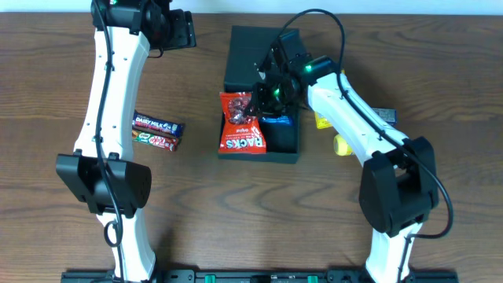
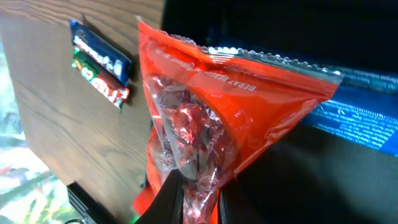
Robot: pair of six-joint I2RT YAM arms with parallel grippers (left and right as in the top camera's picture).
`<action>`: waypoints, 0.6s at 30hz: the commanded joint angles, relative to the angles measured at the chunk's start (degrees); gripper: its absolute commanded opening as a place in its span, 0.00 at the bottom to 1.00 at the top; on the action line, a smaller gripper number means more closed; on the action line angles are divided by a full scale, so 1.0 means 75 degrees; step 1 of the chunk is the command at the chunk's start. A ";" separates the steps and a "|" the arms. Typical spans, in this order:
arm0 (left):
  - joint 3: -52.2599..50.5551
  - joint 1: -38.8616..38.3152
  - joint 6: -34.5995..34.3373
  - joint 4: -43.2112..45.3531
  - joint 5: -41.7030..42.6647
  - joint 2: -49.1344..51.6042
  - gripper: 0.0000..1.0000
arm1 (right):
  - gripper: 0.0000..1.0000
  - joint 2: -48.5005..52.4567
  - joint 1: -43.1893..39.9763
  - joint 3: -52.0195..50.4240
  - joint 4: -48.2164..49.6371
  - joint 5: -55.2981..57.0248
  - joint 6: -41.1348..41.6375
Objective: Pack container
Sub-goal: 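Carry the red HACKS bag over the box and lower it inside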
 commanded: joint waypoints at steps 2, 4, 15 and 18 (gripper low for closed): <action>0.0160 0.0023 0.0140 -0.0041 0.0058 -0.0073 0.79 | 0.02 -0.0207 0.0157 -0.0376 0.0154 0.0117 0.0574; 0.0160 0.0023 0.0143 -0.0041 0.0058 -0.0073 0.79 | 0.02 -0.0207 0.0192 -0.0615 0.0428 0.0096 0.0734; 0.0160 0.0020 0.0143 -0.0044 0.0061 -0.0073 0.79 | 0.47 -0.0210 0.0402 -0.1081 0.0729 0.0096 0.0833; 0.0160 0.0020 0.0140 -0.0041 0.0061 -0.0073 0.79 | 0.67 -0.0242 0.0300 -0.1040 0.0621 0.0064 0.0833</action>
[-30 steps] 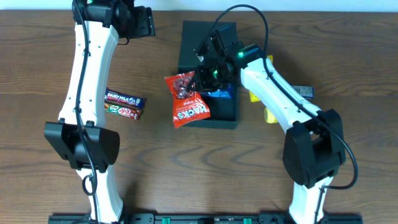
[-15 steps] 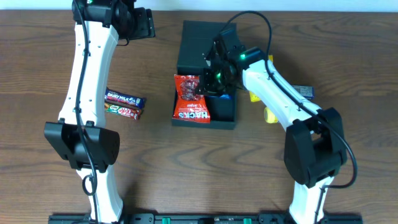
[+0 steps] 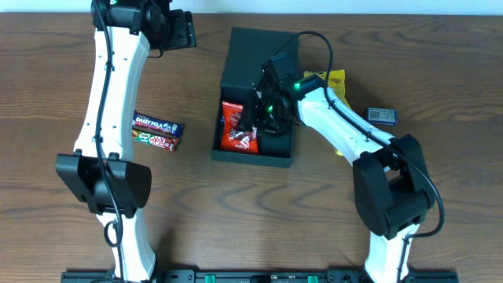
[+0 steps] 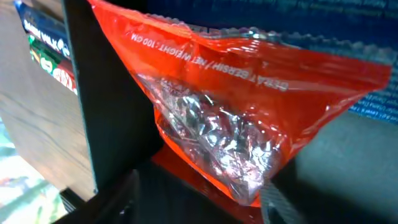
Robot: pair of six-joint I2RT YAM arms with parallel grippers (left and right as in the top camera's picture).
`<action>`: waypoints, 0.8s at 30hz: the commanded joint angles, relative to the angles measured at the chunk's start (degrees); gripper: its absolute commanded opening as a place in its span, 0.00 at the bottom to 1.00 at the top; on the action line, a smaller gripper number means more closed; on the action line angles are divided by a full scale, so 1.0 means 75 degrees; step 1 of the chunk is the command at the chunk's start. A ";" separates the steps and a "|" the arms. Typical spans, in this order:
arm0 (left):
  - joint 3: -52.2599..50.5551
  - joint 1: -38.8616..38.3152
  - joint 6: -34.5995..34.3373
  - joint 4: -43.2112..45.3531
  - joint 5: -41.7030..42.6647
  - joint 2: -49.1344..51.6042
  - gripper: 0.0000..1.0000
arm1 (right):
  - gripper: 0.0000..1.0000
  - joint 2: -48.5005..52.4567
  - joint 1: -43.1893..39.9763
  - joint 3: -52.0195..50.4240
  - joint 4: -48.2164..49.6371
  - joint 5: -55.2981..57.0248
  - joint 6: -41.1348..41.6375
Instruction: Pack container
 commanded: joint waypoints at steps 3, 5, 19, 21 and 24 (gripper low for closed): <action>0.0160 0.0020 0.0143 -0.0038 0.0058 -0.0073 0.79 | 0.74 -0.0393 -0.0189 0.0254 -0.0358 -0.0058 -0.0105; 0.0160 0.0020 0.0143 -0.0035 0.0055 -0.0073 0.79 | 0.74 -0.0609 -0.0280 0.0437 -0.0437 -0.0023 -0.0411; -0.0478 0.0035 0.0140 -0.0408 0.0510 0.0187 0.06 | 0.01 -0.1037 -0.0184 0.0653 0.0446 0.1600 -0.1008; -0.1113 0.0038 0.0140 -0.0286 0.1131 0.0187 0.06 | 0.01 -0.0833 -0.0157 0.0653 0.0501 0.1606 -0.1037; -0.2124 0.0038 0.0140 0.0137 0.2069 0.0187 0.06 | 0.01 -0.0490 -0.0157 0.0653 0.0554 0.1629 -0.1110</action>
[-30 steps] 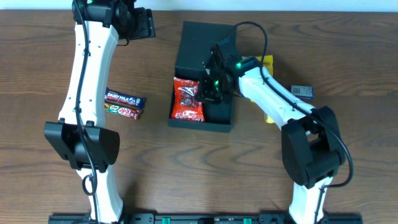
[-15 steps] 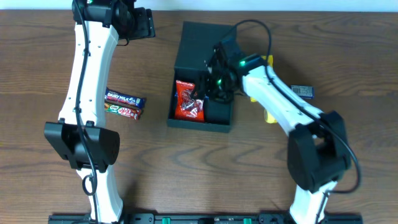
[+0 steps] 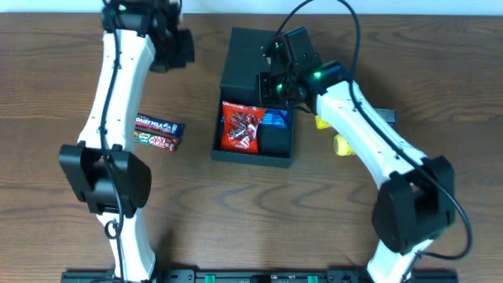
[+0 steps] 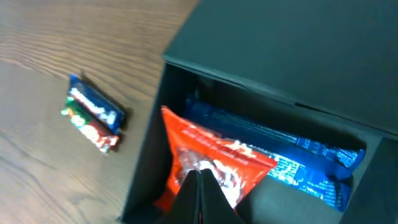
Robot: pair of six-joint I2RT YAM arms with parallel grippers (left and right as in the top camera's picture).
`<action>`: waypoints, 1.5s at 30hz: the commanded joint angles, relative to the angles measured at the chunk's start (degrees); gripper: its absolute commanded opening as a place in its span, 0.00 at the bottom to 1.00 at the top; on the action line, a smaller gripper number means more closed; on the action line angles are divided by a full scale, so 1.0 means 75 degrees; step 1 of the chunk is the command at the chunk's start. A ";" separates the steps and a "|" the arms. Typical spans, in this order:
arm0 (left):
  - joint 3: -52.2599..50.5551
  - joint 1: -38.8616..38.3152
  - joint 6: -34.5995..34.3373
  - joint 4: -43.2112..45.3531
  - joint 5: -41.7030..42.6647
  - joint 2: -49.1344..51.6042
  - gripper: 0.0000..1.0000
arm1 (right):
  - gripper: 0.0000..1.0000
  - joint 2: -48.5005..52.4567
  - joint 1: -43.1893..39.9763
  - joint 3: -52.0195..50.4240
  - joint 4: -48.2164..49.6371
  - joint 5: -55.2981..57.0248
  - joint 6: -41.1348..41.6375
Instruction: Pack container
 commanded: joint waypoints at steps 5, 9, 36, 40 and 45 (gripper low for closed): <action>-0.1926 0.0029 0.0017 0.0831 0.1932 0.0169 0.06 | 0.02 0.0851 0.0073 0.0009 0.0233 0.0122 -0.0230; -0.2556 0.0015 -0.0020 0.1335 0.2296 0.0169 0.06 | 0.02 0.1166 0.0108 0.0009 0.0396 0.0125 -0.0233; -0.2929 -0.0224 -0.0358 0.1999 0.2261 0.0169 0.06 | 0.02 0.1582 0.0595 0.1008 -0.0933 -0.0396 -0.0720; -0.2926 -0.0079 -0.0356 0.1973 0.2317 0.0149 0.06 | 0.02 0.1585 0.0595 0.1032 -0.0985 -0.0396 -0.0743; -0.2926 0.0117 -0.0259 0.1760 0.2317 -0.0189 0.06 | 0.01 0.1582 0.0571 0.1131 -0.1195 -0.0414 -0.0822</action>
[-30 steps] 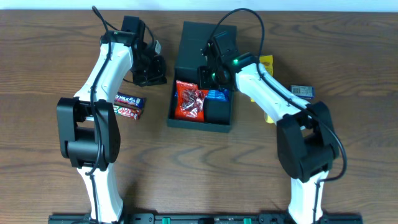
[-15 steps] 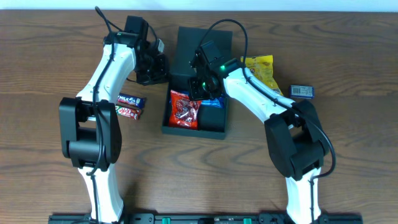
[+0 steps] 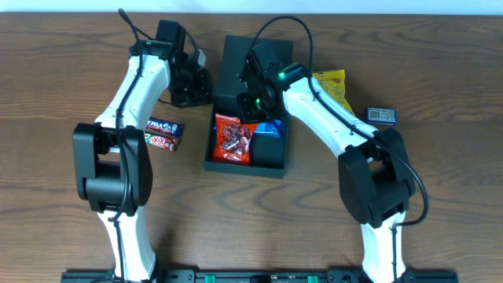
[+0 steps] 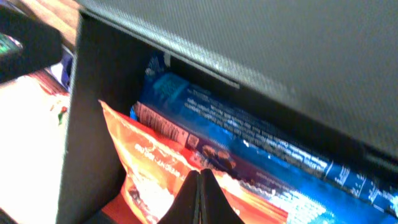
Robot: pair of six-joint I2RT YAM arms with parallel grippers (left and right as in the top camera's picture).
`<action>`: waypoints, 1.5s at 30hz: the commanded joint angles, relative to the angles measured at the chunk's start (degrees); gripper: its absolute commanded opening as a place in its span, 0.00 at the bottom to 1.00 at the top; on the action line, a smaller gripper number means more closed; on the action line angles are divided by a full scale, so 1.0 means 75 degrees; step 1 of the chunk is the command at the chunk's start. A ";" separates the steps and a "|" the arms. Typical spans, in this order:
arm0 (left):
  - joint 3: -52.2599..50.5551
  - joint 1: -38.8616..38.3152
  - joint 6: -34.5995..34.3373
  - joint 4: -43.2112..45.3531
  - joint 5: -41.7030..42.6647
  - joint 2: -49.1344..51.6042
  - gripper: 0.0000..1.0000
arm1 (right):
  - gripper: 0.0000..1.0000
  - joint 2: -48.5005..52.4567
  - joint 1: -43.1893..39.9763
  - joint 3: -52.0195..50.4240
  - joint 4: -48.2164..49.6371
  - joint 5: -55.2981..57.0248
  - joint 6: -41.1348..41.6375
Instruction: Pack container
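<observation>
The black container (image 3: 271,161) lies mid-table with its lid (image 3: 244,59) folded back. Inside, a red snack bag (image 3: 233,137) fills the left side and a blue packet (image 3: 269,129) lies to its right. My right gripper (image 4: 199,173) is shut with nothing in it, its tips just above the red bag (image 4: 146,180) and the blue packet (image 4: 261,158), below the lid (image 4: 249,50). My left gripper (image 3: 196,85) sits at the container's left back edge; its jaws are not readable. A Dairy Milk bar (image 3: 165,126) and a KitKat bar (image 3: 163,141) lie left of the container.
A yellow packet (image 3: 330,82) lies right of the lid, partly under my right arm. A small grey-blue pack (image 3: 382,115) sits farther right. The left arm's links run down the table's left side.
My left gripper has come from the back left corner to the container's left back edge. The container sits slightly further left and turned. My right gripper, still shut, is now lower over the bags.
My right gripper was first shut on the red bag over the container. It was then open with the bag resting in the container's left side. Later it was shut and raised above the box. Now it is low inside, and the left gripper is beside the box.
</observation>
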 commanded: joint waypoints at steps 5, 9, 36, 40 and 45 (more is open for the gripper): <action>-0.0038 0.0213 0.0580 -0.0810 -0.0935 -0.0956 0.06 | 0.01 -0.0096 0.0044 0.0242 -0.0195 -0.0201 -0.0478; -0.0367 0.0309 0.0682 -0.1518 -0.1495 -0.1040 0.06 | 0.02 -0.0096 0.0044 0.0242 -0.0201 -0.0198 -0.0691; -0.3177 -0.0236 -0.0152 0.1061 0.0772 -0.1043 0.06 | 0.01 0.0099 0.0472 -0.0189 -0.0309 0.0236 -0.1017; -0.3177 -0.0236 -0.0152 0.1067 0.0772 -0.1043 0.06 | 0.01 0.0242 0.0493 -0.0315 -0.0347 0.0236 -0.0988; -0.3177 -0.0236 -0.0152 0.1067 0.0772 -0.1043 0.06 | 0.01 0.0198 0.0493 -0.0277 -0.0326 0.0224 -0.0991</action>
